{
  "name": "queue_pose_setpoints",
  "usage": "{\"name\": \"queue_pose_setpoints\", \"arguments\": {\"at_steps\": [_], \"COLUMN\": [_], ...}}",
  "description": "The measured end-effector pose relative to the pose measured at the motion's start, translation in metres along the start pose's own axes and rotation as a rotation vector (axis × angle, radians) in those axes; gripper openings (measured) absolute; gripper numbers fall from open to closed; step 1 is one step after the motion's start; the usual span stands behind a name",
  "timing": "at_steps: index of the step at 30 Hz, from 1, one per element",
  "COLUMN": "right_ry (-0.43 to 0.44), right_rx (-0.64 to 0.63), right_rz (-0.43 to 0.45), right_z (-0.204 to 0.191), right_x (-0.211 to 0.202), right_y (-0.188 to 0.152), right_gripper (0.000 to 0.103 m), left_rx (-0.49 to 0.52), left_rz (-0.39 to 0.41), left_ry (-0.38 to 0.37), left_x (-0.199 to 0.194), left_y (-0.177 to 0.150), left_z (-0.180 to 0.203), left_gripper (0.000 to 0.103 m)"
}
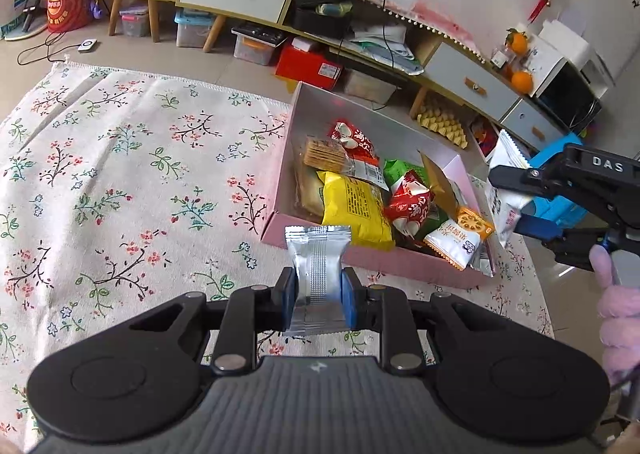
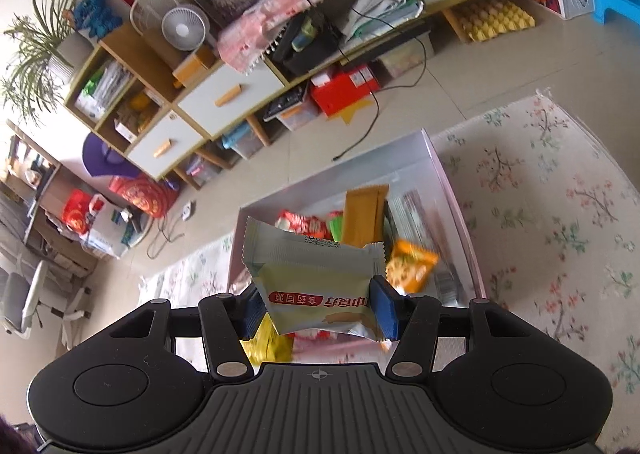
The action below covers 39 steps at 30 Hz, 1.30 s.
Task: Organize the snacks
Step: 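Carry the silver wrapper and pale packet into the pink box, open both tools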
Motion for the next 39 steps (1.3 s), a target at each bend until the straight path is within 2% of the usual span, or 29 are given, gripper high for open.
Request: {"name": "queue_pose_setpoints", "arguments": {"at_steps": [9,17,25,27,30,32,39], "right_ry": [0.046,0.015,0.002,-0.006,-0.006,-0.002,-0.033], "right_rx": [0.015,0.016,0.052,0.051,0.059,0.076,0.026], "right_rz": [0.064,0.135,0.101,0.088,0.076,0.069,0.051], "right_z": [0.008,0.02,0.032,0.032,0.031,0.032,0.029], "right_x": [0.023,0.035,0.038,0.034,0.028,0.024,0.018], "right_y": [0.019,0.03,0.027,0.025,0.022,0.021,0.013], "right_gripper": [0.055,0.054,0.058,0.07,0.076,0.078,0.08], "left_rx": [-0.027,-0.017,-0.021,-0.012,-0.019,-0.039,0.033], "left_rz": [0.003,0.004,0.007,0.008,0.026,0.032,0.075], "left_ry": [-0.017,-0.022,-0.026,-0.027,-0.02,-0.035,-0.051], "left_x": [0.003,0.003,0.004,0.005,0.005,0.006,0.024], "left_y": [-0.001,-0.001,0.002,0.005,0.014,0.023,0.054], "left_z": [0.002,0.003,0.004,0.006,0.008,0.013,0.041], "left_gripper": [0.022,0.022,0.022,0.022,0.022,0.022,0.022]}}
Point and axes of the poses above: each gripper's, at about its wrist camera, not at the fingertips, and x roughly the way its jaws point, z to its right, y to its top, the point moved 7 cm from there along x, roughly the way its jaws point, and after that the axes turned 6 degrees about z, right-handed, at the moved point
